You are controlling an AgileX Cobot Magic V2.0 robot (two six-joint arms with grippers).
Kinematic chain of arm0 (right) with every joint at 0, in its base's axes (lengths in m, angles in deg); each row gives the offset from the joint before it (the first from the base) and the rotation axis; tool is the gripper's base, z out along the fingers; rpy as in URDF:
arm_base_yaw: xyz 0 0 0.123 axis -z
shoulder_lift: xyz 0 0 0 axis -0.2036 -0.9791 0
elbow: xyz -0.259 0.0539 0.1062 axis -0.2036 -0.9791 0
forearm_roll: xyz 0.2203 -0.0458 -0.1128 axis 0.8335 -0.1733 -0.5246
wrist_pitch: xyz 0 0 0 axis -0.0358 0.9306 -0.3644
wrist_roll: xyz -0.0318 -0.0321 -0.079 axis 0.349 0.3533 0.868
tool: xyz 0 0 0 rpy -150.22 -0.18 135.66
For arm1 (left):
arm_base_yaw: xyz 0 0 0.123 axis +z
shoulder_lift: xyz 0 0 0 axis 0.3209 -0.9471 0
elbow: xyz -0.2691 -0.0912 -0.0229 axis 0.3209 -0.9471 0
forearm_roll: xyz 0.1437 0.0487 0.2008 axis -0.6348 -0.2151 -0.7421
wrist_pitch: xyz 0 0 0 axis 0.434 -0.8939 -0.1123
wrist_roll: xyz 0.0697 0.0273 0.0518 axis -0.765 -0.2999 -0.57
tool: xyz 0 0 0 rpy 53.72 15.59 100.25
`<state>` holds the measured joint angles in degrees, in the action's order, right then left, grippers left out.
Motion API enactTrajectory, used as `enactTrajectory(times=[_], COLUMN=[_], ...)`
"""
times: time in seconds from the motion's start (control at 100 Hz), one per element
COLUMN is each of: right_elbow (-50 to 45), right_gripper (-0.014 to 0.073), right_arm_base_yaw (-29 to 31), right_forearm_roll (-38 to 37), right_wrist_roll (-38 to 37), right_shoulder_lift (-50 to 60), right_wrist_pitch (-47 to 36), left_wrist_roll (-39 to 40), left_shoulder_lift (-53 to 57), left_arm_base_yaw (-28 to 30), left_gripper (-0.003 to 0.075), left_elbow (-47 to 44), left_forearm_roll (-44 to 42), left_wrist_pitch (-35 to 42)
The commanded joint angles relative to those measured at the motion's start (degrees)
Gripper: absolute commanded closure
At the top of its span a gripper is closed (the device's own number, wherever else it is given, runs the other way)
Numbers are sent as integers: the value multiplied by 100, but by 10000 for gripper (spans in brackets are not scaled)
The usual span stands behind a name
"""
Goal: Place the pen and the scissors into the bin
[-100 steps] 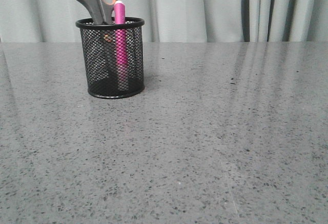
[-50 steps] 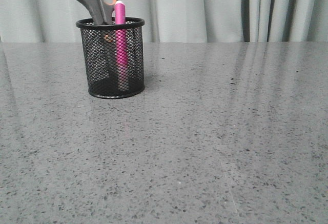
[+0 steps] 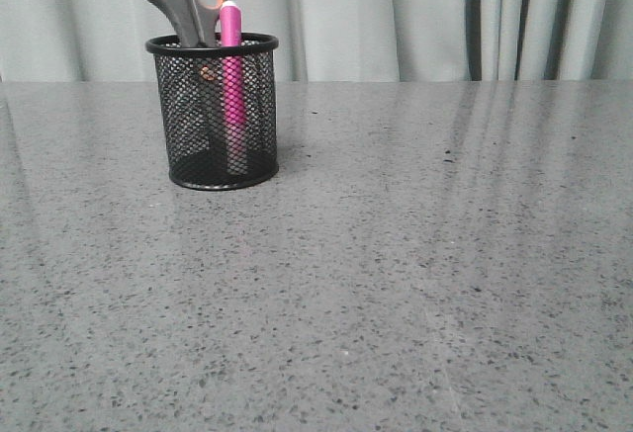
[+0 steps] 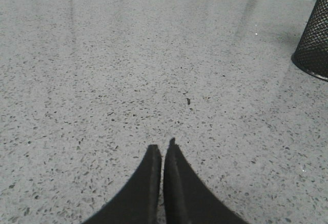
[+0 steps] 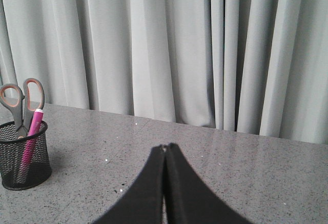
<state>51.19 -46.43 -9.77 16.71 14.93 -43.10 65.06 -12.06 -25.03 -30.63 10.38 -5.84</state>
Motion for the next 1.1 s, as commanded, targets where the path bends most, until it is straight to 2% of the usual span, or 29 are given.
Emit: enactTrajectory(times=[0.0, 0.47, 0.82, 0.89, 0.99, 1.09], right_elbow=[131, -135, -1682, -1937, -2318, -2742], right_gripper=[670, 670, 670, 670, 670, 670], right_arm_base_yaw=[8, 8, 22, 144, 592, 1326], right_forearm_roll=[-159, -159, -258, 16, 1071, 2013], right_wrist_roll=[46, 46, 46, 46, 316, 1407], right_shoulder_lift=[-51, -51, -40, -40, -40, -40], right_wrist_pitch=[-353, -373, -636, -802, -957, -1564], left_wrist_roll=[-7, -7, -7, -7, -7, -7], left_shoulder_lift=[170, 170, 170, 170, 170, 170], left_arm_base_yaw=[14, 14, 14, 14, 14, 14], left_gripper=[739, 739, 739, 739, 739, 739], left_elbow=[-247, -247, -247, -247, -247, -247], left_forearm_roll=[105, 105, 105, 105, 105, 105], left_wrist_pitch=[276, 276, 276, 276, 276, 276])
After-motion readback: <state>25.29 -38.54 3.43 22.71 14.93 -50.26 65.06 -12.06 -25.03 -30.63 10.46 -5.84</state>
